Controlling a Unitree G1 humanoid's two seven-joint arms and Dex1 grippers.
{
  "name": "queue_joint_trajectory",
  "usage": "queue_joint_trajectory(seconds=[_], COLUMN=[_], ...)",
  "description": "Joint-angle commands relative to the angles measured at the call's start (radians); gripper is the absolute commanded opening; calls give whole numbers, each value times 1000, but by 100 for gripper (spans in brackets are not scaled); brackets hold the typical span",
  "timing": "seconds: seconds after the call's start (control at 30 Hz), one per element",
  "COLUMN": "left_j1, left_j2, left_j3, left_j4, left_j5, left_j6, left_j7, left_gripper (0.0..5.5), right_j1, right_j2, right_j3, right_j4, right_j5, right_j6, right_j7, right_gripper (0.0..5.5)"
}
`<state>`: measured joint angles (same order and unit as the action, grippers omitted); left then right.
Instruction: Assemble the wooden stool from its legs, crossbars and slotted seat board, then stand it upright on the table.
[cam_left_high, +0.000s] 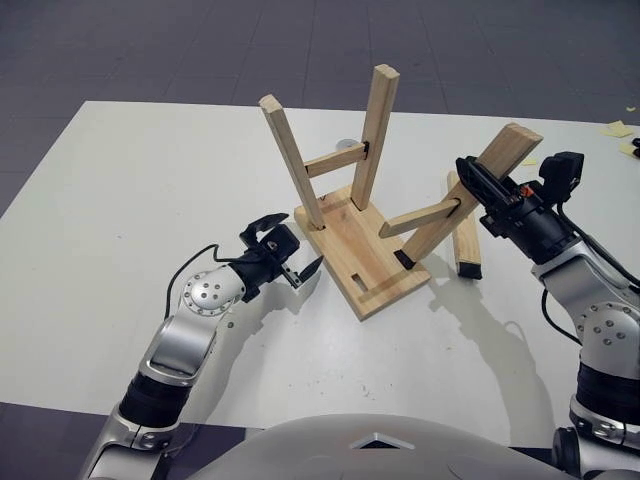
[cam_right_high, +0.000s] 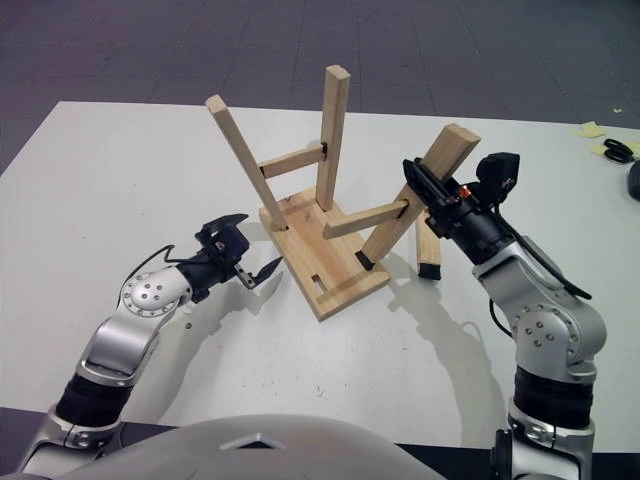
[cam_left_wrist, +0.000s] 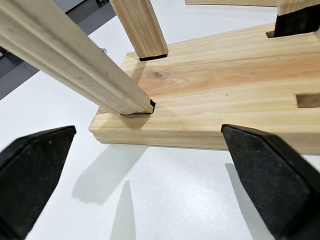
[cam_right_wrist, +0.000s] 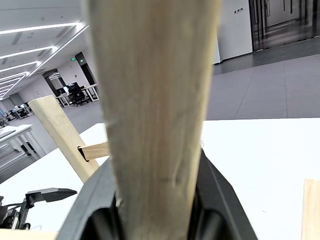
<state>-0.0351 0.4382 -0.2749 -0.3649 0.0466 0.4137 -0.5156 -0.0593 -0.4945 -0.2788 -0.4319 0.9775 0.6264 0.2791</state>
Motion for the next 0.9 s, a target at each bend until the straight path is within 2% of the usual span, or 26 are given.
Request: queue_joint_trajectory(seconds=[0.03, 0.3, 0.6, 0.9], left_j1=[-8, -16, -14, -20], left_j2=[-2, -3, -13, -9], left_j3=[-32, -62, -77, -78], left_j4=[11, 24, 24, 33], left_j5=[19, 32, 42, 46], left_j6=[-11, -19, -19, -21], left_j7=[-8, -8, -12, -19], left_gripper=[540, 540, 540, 540], right_j1=[-8, -79, -69, -156], right_j2=[53, 92, 128, 162], right_j3=[52, 46, 71, 35], right_j4=[5, 28, 25, 21], right_j5=[-60, -113, -177, -151], right_j6=[-4, -32, -38, -24], right_j7=[-36, -75, -89, -144], right_gripper=[102, 102, 102, 102])
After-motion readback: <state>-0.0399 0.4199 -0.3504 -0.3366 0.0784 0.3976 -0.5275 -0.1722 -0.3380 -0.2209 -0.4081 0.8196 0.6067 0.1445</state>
